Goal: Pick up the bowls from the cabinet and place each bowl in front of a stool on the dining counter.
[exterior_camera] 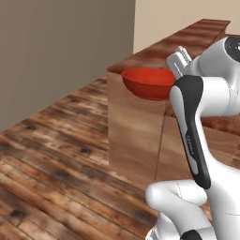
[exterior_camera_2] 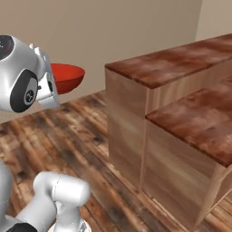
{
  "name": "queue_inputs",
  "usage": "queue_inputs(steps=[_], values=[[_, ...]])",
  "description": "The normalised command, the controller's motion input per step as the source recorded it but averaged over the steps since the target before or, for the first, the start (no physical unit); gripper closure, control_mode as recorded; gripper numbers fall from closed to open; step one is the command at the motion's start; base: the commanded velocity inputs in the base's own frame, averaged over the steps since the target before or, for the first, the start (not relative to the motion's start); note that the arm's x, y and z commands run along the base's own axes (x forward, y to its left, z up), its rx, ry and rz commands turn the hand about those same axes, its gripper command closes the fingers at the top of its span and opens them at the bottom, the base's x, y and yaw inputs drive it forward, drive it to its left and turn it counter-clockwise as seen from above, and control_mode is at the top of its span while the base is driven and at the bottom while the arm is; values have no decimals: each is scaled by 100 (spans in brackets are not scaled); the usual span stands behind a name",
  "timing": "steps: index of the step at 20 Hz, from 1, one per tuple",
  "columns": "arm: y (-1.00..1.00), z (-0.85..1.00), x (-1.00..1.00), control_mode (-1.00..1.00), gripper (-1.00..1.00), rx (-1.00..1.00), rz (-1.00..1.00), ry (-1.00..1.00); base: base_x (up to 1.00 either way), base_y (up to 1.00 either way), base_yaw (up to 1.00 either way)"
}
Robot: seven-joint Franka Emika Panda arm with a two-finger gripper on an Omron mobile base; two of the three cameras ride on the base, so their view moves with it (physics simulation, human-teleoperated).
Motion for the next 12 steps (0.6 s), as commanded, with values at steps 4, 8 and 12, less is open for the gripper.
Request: queue_inputs(steps=[4,8,12], values=[[0,0,0,100,100,0,0,0,100,84,-16],[0,0,0,100,100,0,0,0,100,76,-21],[0,0,0,100,100,0,0,0,100,71,-22]])
